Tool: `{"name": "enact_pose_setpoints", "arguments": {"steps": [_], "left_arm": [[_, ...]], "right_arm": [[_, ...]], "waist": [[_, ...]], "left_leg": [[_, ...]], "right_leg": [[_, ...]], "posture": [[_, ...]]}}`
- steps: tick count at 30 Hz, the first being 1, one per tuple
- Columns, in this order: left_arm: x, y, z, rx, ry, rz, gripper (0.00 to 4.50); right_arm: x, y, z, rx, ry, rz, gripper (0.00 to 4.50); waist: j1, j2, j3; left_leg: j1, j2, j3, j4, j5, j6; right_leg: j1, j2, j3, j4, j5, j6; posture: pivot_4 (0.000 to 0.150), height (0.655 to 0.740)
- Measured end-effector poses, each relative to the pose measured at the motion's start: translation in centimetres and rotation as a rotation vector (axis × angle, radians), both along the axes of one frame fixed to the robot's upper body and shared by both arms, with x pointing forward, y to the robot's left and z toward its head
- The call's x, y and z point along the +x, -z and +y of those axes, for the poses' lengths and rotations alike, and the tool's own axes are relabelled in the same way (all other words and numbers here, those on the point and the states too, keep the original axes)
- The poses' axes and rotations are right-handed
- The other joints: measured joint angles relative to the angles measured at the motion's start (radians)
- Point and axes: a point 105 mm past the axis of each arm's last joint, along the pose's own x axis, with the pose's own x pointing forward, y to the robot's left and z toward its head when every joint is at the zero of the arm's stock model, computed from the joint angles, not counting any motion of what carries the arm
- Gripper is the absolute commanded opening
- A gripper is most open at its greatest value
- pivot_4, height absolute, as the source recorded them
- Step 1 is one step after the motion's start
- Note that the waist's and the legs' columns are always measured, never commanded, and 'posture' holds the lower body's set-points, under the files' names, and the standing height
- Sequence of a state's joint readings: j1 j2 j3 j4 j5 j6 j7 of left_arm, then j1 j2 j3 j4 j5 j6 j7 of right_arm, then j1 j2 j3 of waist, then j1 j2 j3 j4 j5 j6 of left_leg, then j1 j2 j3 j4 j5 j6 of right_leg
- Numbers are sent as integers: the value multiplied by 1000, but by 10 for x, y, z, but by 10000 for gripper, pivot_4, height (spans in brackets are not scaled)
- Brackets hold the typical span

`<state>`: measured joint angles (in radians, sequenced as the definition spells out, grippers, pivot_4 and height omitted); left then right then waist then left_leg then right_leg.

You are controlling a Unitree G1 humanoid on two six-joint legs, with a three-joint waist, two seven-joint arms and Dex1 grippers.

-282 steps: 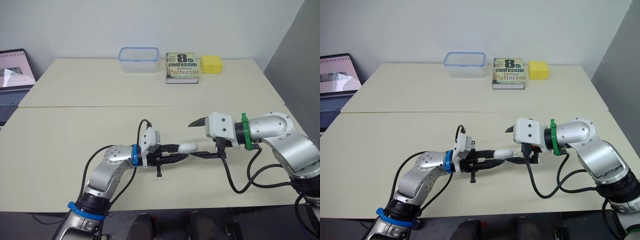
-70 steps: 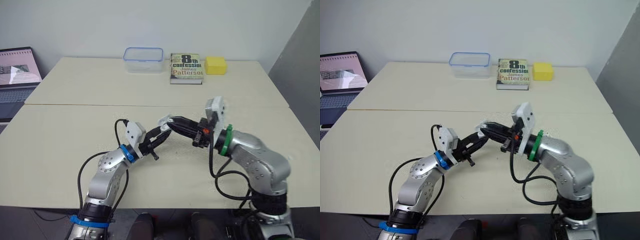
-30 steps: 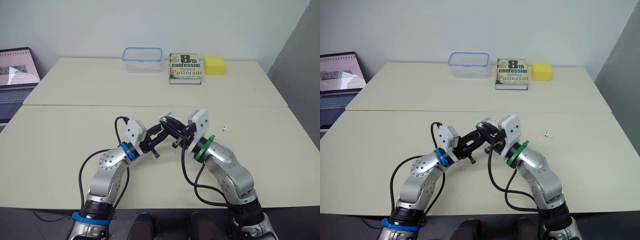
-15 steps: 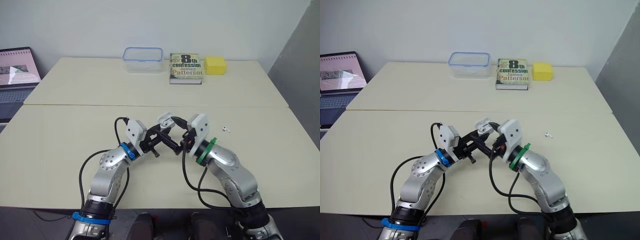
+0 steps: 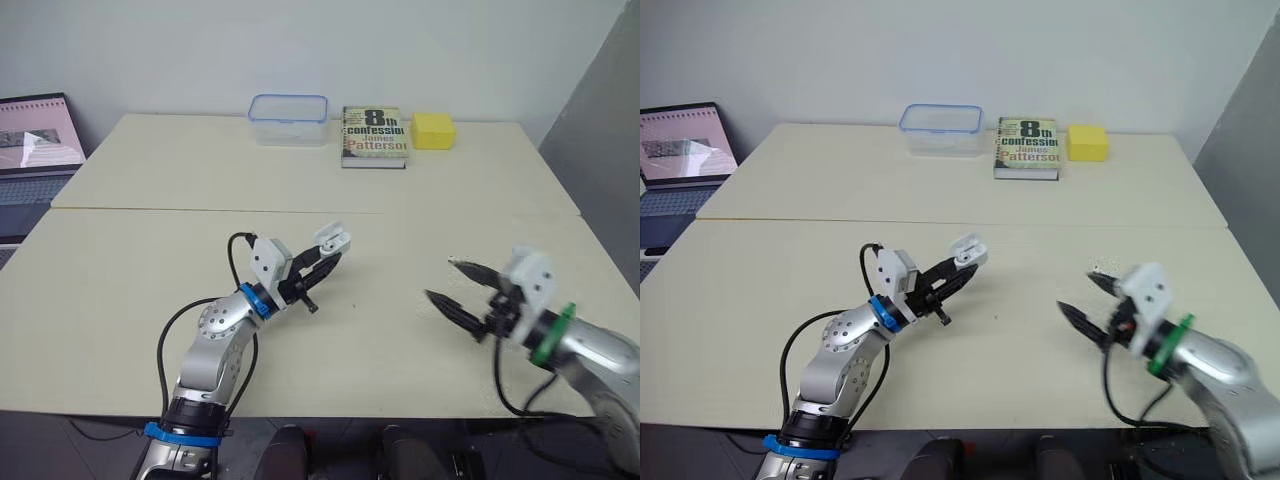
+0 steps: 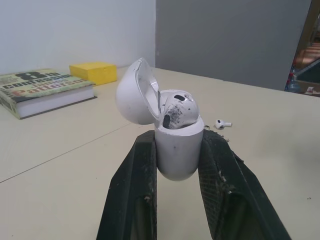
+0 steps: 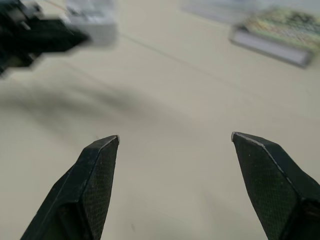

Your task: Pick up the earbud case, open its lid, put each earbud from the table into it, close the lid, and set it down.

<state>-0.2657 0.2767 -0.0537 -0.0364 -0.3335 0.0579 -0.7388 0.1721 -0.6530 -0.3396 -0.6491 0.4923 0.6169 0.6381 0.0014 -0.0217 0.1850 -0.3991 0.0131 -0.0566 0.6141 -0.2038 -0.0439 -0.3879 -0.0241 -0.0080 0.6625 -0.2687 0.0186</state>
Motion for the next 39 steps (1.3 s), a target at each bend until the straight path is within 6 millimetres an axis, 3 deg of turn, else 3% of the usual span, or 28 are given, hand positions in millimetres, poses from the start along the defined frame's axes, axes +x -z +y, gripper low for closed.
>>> {"name": "enact_pose_setpoints", "arguments": {"steps": [3, 6, 12, 19, 23, 27, 32, 39], "left_arm": [[1, 1, 0, 2, 4, 4, 7503], [1, 2, 0, 4, 10, 5, 7503], [3, 4, 1, 7, 5, 14, 7503], [3, 4, 1, 9, 4, 11, 7503], [3, 5, 2, 11, 2, 12, 7503], [4, 4, 1, 12, 3, 10, 7503], [4, 4, 2, 11, -5, 12, 7503], [4, 6, 4, 9, -20, 17, 7503]], "right_arm": [[-10, 14, -36, -25, 91, 57, 45000], [-15, 20, -60, -59, 127, 78, 45000], [-6, 14, -76, -78, 147, 43, 45000], [32, -3, -51, -112, 16, 18, 45000], [69, -3, -39, -141, -34, 55, 45000], [106, 5, -31, -154, -28, 110, 45000], [134, 27, -26, -200, -14, 180, 45000], [149, 45, -19, -194, 0, 232, 45000]], "waist": [[-4, 0, 0], [-5, 0, 0], [-5, 0, 0], [-5, 0, 0], [-6, 0, 0], [-6, 0, 0], [-6, 0, 0], [-5, 0, 0]], "left_leg": [[1, 0, 1, 0, 0, 0], [1, 0, 1, 0, 0, 0], [1, 0, 2, 0, 0, 0], [0, 0, 2, 0, 0, 0], [0, 0, 2, 0, 0, 0], [0, 0, 2, 0, 0, 0], [0, 0, 2, 0, 0, 0], [0, 0, 2, 0, 0, 0]], "right_leg": [[0, 0, 1, 0, 0, 0], [0, 0, 1, 0, 0, 0], [0, 0, 1, 0, 0, 0], [0, 0, 1, 0, 0, 0], [0, 0, 2, 0, 0, 0], [0, 0, 2, 0, 0, 0], [-1, 0, 1, 0, 0, -1], [-1, 0, 1, 1, 3, -5]], "posture": [[1500, 7377], [1500, 7377], [1500, 7377], [1500, 7377], [1500, 7377], [1500, 7377], [1500, 7377], [1500, 7377]]}}
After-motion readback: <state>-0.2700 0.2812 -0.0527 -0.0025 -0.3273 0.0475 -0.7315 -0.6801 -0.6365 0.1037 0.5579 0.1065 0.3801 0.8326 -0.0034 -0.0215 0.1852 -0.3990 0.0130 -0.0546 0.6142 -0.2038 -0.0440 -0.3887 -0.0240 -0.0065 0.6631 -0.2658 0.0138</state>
